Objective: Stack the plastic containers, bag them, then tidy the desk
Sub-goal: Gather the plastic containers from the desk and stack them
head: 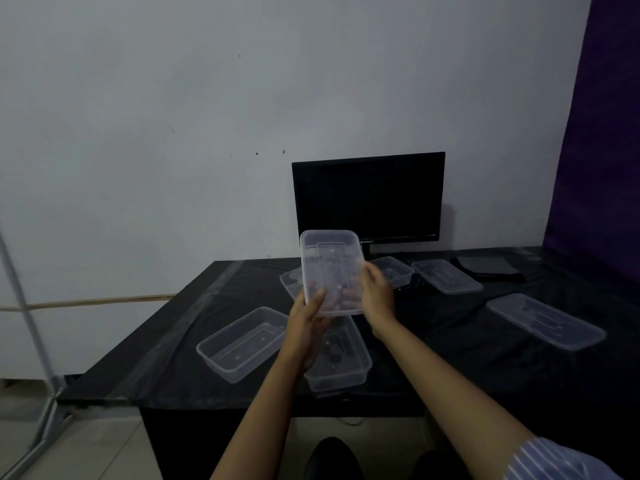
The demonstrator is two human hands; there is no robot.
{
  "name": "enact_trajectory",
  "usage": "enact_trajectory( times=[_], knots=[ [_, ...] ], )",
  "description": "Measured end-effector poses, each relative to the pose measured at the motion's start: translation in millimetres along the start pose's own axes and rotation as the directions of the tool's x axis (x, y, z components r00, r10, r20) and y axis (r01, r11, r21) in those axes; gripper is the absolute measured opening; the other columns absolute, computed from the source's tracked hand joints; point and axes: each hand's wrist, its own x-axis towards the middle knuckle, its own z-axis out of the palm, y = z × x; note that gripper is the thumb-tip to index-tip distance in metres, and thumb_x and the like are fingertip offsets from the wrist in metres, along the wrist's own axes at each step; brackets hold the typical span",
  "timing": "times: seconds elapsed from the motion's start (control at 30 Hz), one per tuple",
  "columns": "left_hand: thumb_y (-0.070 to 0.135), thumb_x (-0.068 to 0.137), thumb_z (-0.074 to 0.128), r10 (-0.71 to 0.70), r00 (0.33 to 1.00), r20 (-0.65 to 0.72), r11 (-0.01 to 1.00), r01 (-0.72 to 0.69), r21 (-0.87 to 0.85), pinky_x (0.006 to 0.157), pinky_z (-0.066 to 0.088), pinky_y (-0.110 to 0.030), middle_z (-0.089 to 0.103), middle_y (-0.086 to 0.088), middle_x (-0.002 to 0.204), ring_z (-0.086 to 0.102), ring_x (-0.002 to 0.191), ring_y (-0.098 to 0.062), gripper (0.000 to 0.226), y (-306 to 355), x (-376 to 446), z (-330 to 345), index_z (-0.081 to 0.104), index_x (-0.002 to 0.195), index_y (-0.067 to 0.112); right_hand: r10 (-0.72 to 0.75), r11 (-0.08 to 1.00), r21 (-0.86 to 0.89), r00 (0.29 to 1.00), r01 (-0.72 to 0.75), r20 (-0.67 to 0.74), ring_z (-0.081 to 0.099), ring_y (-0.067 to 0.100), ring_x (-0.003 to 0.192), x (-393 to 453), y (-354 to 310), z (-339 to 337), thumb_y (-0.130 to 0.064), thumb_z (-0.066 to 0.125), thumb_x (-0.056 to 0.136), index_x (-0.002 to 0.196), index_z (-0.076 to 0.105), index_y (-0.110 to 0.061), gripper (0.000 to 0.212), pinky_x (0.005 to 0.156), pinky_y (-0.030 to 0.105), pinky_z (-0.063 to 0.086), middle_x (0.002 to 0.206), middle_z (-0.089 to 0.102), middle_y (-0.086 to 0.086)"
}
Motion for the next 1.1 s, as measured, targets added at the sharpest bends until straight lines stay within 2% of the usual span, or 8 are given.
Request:
enact_trajectory(
  times=[0.17,0.27,0.37,0.53,0.67,0.83,0.93,1.1],
  knots=[
    [0.019,0.089,0.056,-0.037,0.999,-0.035,0.999,0.038,0.026,0.08,0.058,-0.033,0.068,-0.012,0.118,0.068,0.105,-0.026,0.039,1.3,2.0,-0.7,0.055,0.126,0.009,0.015,0.999,-0.044,0.999,-0.014,0.04,0.065,0.036,0.105,-2.6,-0.1,1.5,-0.036,0.034,0.104,0.135,0.054,-0.012,0.043,0.09,0.052,0.054,0.12,0.065,0.018],
    [0.02,0.092,0.052,-0.11,0.991,-0.082,0.982,0.121,0.145,0.082,0.054,-0.04,0.069,-0.017,0.112,0.068,0.096,-0.028,0.037,3.3,7.0,-2.4,0.058,0.124,0.003,0.018,0.995,-0.103,0.999,-0.015,0.032,0.066,0.029,0.095,-4.6,4.8,-1.1,-0.035,0.033,0.105,0.133,0.054,-0.013,0.042,0.072,0.036,0.057,0.112,0.066,0.013],
    [0.038,0.095,0.046,-0.199,0.974,-0.112,0.972,0.211,0.106,0.08,0.056,-0.041,0.072,-0.017,0.108,0.07,0.096,-0.03,0.041,15.0,15.5,-2.2,0.061,0.121,0.009,-0.019,0.988,-0.15,0.994,0.035,0.106,0.065,0.02,0.099,-6.2,8.4,-3.1,-0.034,0.034,0.105,0.134,0.054,-0.014,0.04,0.078,0.027,0.051,0.115,0.066,0.007],
    [0.075,0.085,0.035,-0.132,0.949,-0.285,0.929,0.219,0.297,0.092,0.053,-0.05,0.07,-0.021,0.107,0.067,0.101,-0.037,0.078,48.1,38.3,-5.7,0.064,0.116,0.009,0.049,0.992,-0.128,0.964,-0.016,0.263,0.061,0.0,0.054,-12.9,11.9,-1.9,-0.033,0.035,0.104,0.132,0.052,-0.015,0.038,0.047,0.012,0.047,0.087,0.064,-0.003],
    [0.078,0.084,0.026,0.039,0.895,-0.444,0.801,0.238,0.55,0.078,0.054,-0.04,0.068,-0.015,0.084,0.066,0.08,-0.03,0.082,65.7,47.0,-7.9,0.064,0.08,0.006,0.202,0.977,-0.138,0.905,-0.161,0.373,0.063,0.011,0.049,-11.8,1.3,2.5,-0.032,0.031,0.105,0.129,0.051,-0.01,0.038,0.045,0.021,0.051,0.085,0.064,0.006],
    [0.07,0.09,0.025,0.194,0.922,-0.334,0.682,0.117,0.722,0.062,0.043,-0.035,0.059,-0.006,0.064,0.055,0.06,-0.019,0.061,57.9,39.9,-3.5,0.051,0.062,0.022,0.217,0.975,-0.118,0.913,-0.187,0.344,0.068,0.03,0.096,-5.2,-17.4,13.5,-0.063,0.037,0.094,0.113,0.062,-0.017,0.056,0.076,0.041,0.059,0.108,0.068,0.012],
    [0.068,0.091,0.03,0.177,0.944,-0.28,0.666,0.095,0.74,0.059,0.042,-0.03,0.063,-0.002,0.071,0.06,0.069,-0.017,0.044,48.0,37.9,2.0,0.057,0.073,0.038,0.209,0.974,-0.137,0.949,-0.181,0.235,0.07,0.033,0.093,0.3,-22.8,14.4,-0.079,0.039,0.081,0.089,0.066,-0.026,0.06,0.087,0.052,0.057,0.1,0.071,0.013],
    [0.072,0.084,0.044,0.09,0.935,-0.342,0.779,0.148,0.609,0.077,0.051,-0.038,0.071,-0.011,0.085,0.067,0.082,-0.023,0.071,42.7,36.4,6.1,0.072,0.089,0.007,0.15,0.98,-0.158,0.966,-0.118,0.212,0.071,0.037,0.09,1.9,-20.4,8.1,-0.075,0.042,0.083,0.087,0.067,-0.023,0.058,0.084,0.056,0.056,0.096,0.072,0.018]
  ],
)
